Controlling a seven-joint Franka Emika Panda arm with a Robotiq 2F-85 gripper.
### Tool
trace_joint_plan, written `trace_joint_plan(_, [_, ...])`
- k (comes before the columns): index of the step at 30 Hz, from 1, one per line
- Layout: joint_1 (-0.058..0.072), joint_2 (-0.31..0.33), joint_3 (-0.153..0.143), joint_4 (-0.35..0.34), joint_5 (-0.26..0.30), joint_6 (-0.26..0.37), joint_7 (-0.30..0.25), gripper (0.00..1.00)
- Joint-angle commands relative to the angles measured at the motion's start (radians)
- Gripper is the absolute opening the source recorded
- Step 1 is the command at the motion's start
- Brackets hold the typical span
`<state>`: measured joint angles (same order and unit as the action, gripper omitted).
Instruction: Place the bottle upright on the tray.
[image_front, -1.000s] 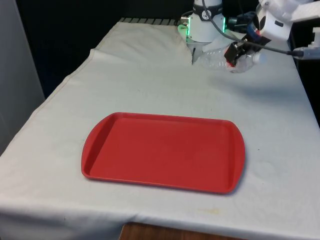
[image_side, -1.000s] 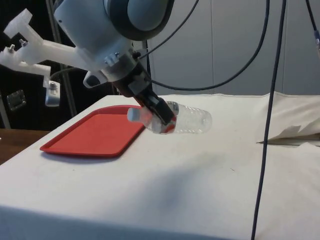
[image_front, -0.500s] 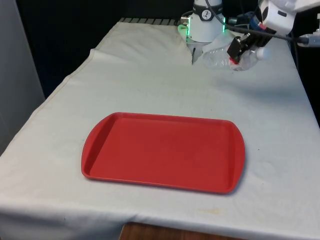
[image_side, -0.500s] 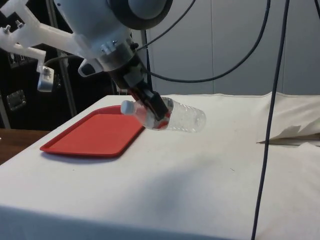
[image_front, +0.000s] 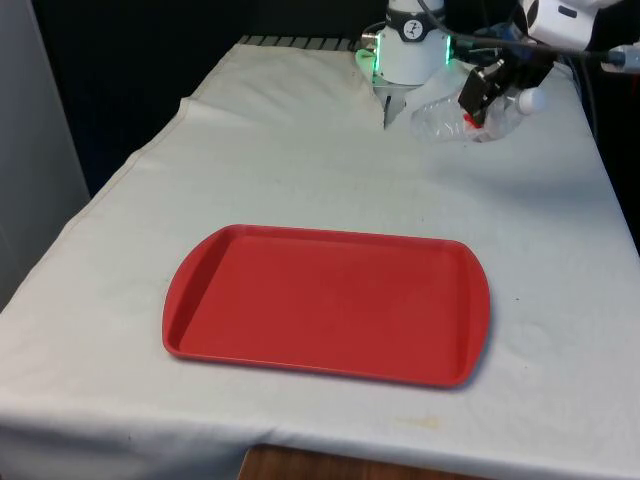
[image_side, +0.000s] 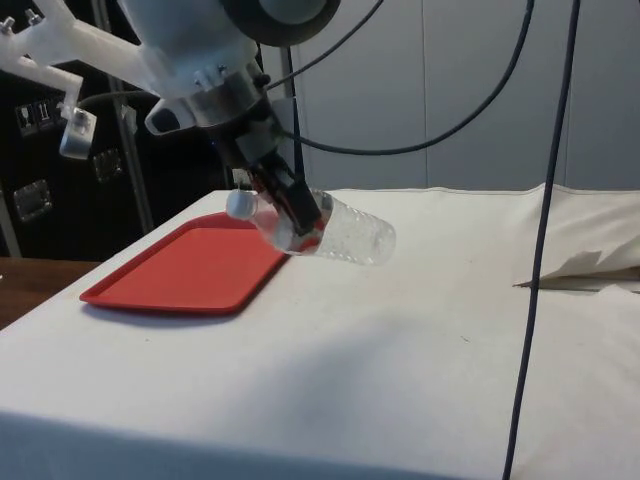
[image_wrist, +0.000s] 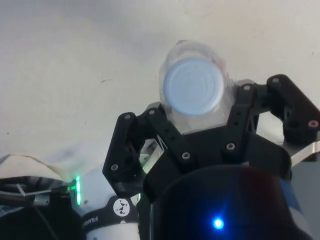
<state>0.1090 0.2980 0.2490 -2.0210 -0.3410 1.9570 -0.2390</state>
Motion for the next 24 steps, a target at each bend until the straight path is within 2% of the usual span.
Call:
trace_joint_plan(1, [-0.005,-0.01,0.001,-0.009,0.008,0.02,-0.007,0.0])
trace_joint_plan(5, [-0.009,-0.015,-0.002,-0.008,0.009,0.04,-0.009,0.0])
trace_joint_plan(6, [-0.003,-0.006,-0.003,0.0,0.0,0.021,0.0,0.0])
trace_joint_plan(7, [-0.009,-0.017,-0.003,-0.009,0.009,0.045,-0.009,0.0])
trace_joint_plan(14, [-0.013,-0.024,-0.013,-0.009,0.013,0.079,-0.014,0.0])
trace_joint_plan(15, [-0.007,-0.015,-0.015,0.0,0.003,0.061,-0.004,0.0])
trace_joint_plan(16, [-0.013,-0.025,-0.015,-0.01,0.013,0.084,-0.014,0.0])
trace_joint_plan(23, [-0.018,-0.031,-0.029,-0.01,0.021,0.119,-0.025,0.0])
trace_joint_plan(24, [-0.011,-0.023,-0.031,-0.002,0.011,0.102,-0.015,0.0])
